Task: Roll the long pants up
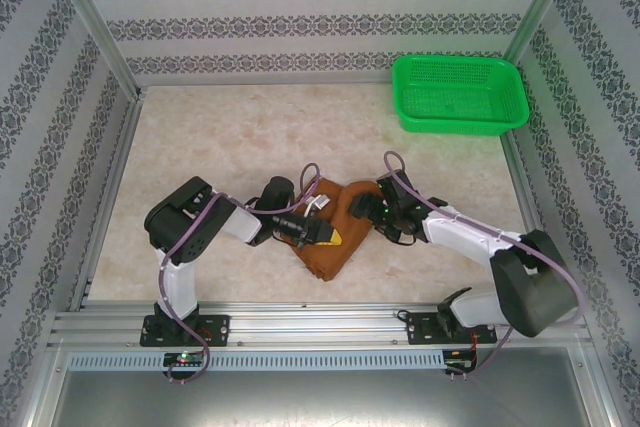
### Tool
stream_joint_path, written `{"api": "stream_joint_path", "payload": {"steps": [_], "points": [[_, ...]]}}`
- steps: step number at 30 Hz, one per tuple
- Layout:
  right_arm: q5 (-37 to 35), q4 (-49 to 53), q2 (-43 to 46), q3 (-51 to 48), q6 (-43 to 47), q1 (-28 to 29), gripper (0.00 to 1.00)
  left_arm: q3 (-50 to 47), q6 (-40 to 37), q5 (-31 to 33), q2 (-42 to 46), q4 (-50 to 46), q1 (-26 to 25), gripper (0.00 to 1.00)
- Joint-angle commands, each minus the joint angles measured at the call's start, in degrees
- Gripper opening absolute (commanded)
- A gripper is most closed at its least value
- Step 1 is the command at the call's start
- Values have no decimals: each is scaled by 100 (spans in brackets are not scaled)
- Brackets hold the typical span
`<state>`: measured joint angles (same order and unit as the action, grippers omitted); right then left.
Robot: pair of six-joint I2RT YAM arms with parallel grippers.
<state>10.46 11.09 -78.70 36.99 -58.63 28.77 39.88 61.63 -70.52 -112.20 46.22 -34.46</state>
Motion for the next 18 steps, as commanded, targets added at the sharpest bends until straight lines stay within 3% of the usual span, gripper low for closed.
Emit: {"api": "stream_joint_path", "payload": {"steps": [1, 4, 5, 6, 7, 8, 10, 12, 14, 18], "points": [[61, -324, -365, 273, 62, 105, 90, -189, 99, -14, -327, -56, -124, 0], [8, -537, -593, 291, 135, 110, 87, 12, -449, -36, -167, -915, -114, 0], [55, -537, -759, 368, 201, 80, 77, 119, -775, -21, -108, -1403, -106, 0], [188, -616, -920, 427, 291, 59, 61, 232, -1119, -29, -34, -1874, -106, 0], [212, -658, -1025, 455, 340, 58, 35, 339, -1421, 32, 35, -2338, -103, 0], [99, -672, -1105, 422, 311, 58, 0, 517, -1852, 176, 100, -3022, -84, 0], [23, -963, -1162, 159, 181, 15, 0, 910, -2709, 450, 239, -4288, -70, 0], [14, -1142, -1087, -147, 5, -39, 0, 1403, -3621, 1259, 411, -5735, -77, 1], [-67, -1111, -922, -389, -152, -27, 0, 1827, -4216, 2206, 555, -6766, -75, 9], [-290, -859, -329, -890, -481, 40, 0, 2269, -4601, 4497, 1005, -7630, -79, 20]]}}
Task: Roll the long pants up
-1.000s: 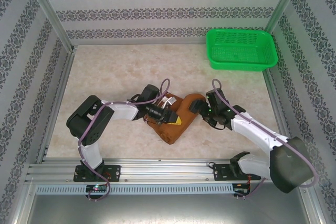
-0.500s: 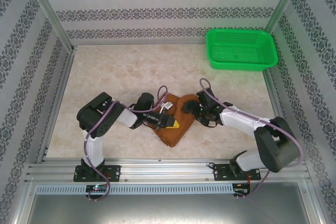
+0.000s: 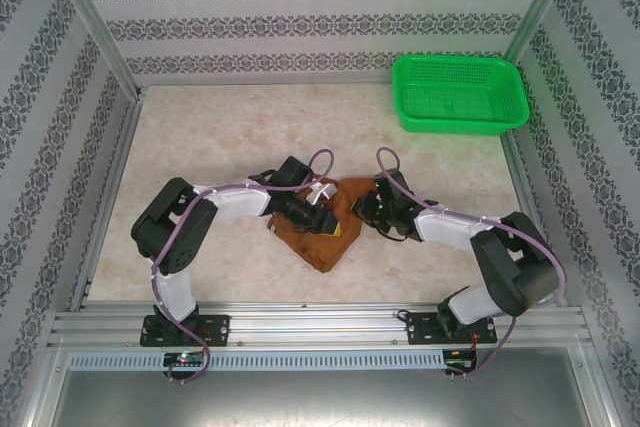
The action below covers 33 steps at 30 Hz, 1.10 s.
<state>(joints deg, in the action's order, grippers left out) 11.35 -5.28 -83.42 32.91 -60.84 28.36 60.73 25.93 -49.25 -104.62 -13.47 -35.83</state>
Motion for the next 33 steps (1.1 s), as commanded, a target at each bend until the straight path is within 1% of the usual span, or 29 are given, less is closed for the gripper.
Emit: {"api": "stream_joint_path", "payload": {"steps": [1, 3, 4, 7, 8, 9, 11, 13, 14, 15, 16, 17, 19, 20, 21, 23, 25, 27, 28, 29, 30, 32, 33], "points": [[-439, 927, 365, -568, -293, 102, 0, 192, -1038, 2911, 381, -1749, 58, 23], [-642, 1284, 856, -699, -353, 172, 0, 160, -1067, 3897, 584, -1914, 57, 25], [-734, 1504, 1142, -753, -368, 217, 0, 188, -998, 4508, 650, -2074, 57, 28], [-1000, 2107, 1904, -788, -409, 275, 0, 495, -865, 5875, 658, -2704, 22, 24], [-1051, 2255, 2071, -780, -406, 276, 0, 611, -818, 6217, 677, -2880, -41, 22], [-1079, 2385, 2237, -766, -396, 275, 0, 768, -719, 6786, 743, -3080, -179, 20], [-1095, 2561, 2393, -725, -369, 279, 0, 865, -661, 8198, 1036, -3147, -700, 21], [-1091, 2571, 2377, -723, -353, 275, 0, 673, -919, 9388, 1505, -2705, -1407, 27], [-1063, 2554, 2323, -719, -355, 275, 0, 545, -1104, 9739, 1682, -2422, -1701, 31], [-1027, 2468, 2232, -740, -356, 275, 0, 383, -1355, 9919, 1915, -2086, -1956, 33], [-969, 2386, 2128, -759, -384, 275, 0, 256, -1399, 10026, 2096, -1902, -2140, 35], [-913, 2272, 2044, -791, -412, 275, 0, 158, -1490, 9851, 2268, -1743, -2217, 39], [-832, 2119, 1853, -818, -438, 284, 0, -101, -1484, 9262, 2589, -1536, -2285, 41], [-818, 2044, 1813, -841, -469, 295, 0, -275, -1660, 8849, 2761, -1326, -2324, 42], [-783, 1937, 1776, -873, -479, 293, 0, -453, -1891, 8211, 2913, -1144, -2386, 50], [-766, 1890, 1736, -891, -489, 297, 0, -735, -2266, 7368, 3034, -845, -2657, 51], [-737, 1855, 1689, -887, -450, 285, 0, -857, -2654, 7265, 2851, -632, -3156, 52], [-692, 1798, 1666, -892, -463, 284, 0, -734, -2866, 7624, 2352, -679, -3461, 52], [-672, 1773, 1662, -906, -479, 284, 0, -594, -3004, 7774, 2033, -755, -3577, 52], [-656, 1758, 1666, -906, -481, 284, 0, -550, -3182, 8110, 1773, -699, -3720, 52], [-651, 1750, 1678, -909, -495, 283, 0, -527, -3452, 8315, 1545, -558, -3856, 53], [-643, 1743, 1722, -943, -532, 276, 0, -466, -3699, 8481, 1165, -383, -3967, 54], [-650, 1747, 1761, -968, -543, 275, 0, -452, -3792, 8372, 1041, -290, -3984, 54]]}}
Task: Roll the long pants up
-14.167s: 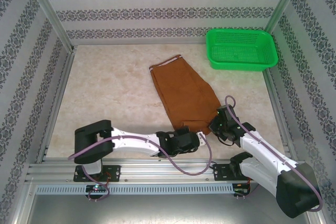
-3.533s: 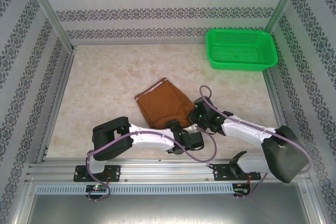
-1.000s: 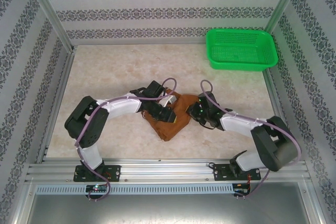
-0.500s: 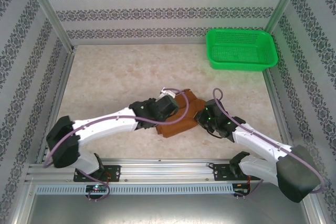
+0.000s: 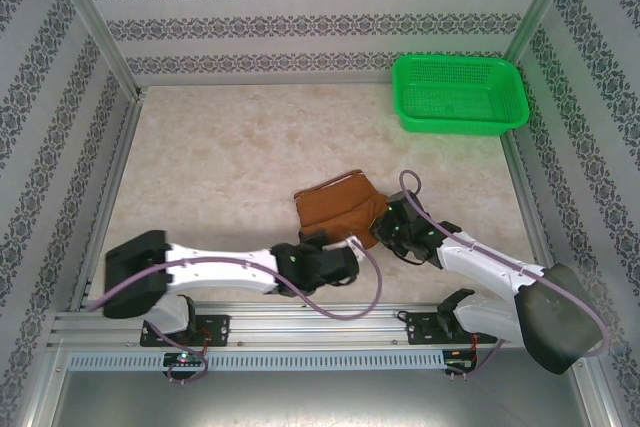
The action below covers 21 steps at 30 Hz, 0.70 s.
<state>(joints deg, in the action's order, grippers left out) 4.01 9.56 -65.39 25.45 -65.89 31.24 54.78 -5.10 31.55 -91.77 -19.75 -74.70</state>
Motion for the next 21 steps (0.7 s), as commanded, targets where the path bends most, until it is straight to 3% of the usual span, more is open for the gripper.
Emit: {"api": "stream_joint_path", "payload": {"steps": [1, 8, 13, 18, 21], "points": [[62, 287, 9, -230, -52, -13, 0, 131, -702, 336, -375, 480, -112, 55], [22, 432, 372, -354, -74, -48, 0, 221, -896, 549, -1174, 639, -44, 57], [112, 429, 295, -333, -8, -127, 0, 389, -783, 17, -1073, 460, -44, 57], [209, 254, 33, -295, 21, -136, 0, 567, -896, 369, -212, 380, -213, 53], [273, 115, -176, -272, 32, -136, 0, 854, -843, 99, 484, 141, -224, 55]]}}
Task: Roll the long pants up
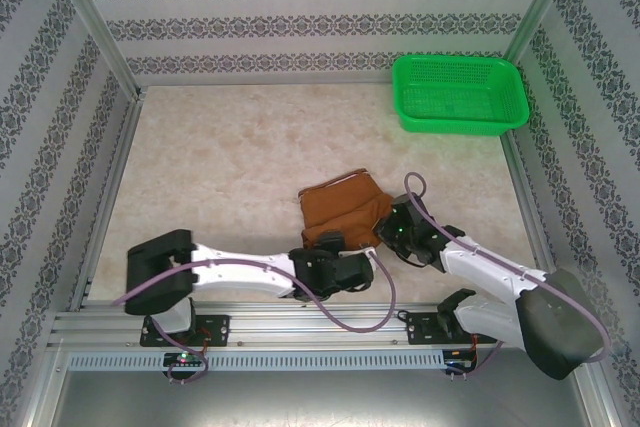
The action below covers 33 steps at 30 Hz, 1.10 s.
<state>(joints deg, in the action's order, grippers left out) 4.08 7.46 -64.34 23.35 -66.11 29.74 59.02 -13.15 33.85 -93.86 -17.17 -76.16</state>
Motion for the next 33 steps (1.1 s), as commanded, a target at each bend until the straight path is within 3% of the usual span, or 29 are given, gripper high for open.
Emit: {"api": "stream_joint_path", "payload": {"steps": [1, 5, 8, 19, 28, 33], "points": [[284, 272, -351, -47, 54, 24, 0, 535, -2, -259, 834, -217, -78, 55], [358, 56, -587, -6, 32, 63, 0, 588, -16, -728, 827, -413, -88, 55], [425, -51, -675, 2, 23, 67, 0, 447, -123, -812, 295, -405, -86, 55], [469, 189, -404, 96, 29, 67, 0, 104, -680, 363, -1169, 280, -59, 57], [1677, -237, 108, -274, -251, -187, 0, 29, -456, 789, -1610, 362, 350, 58], [2036, 442, 591, -211, -6, -442, 0, 32, -652, 1010, -1607, 635, 720, 63]]}}
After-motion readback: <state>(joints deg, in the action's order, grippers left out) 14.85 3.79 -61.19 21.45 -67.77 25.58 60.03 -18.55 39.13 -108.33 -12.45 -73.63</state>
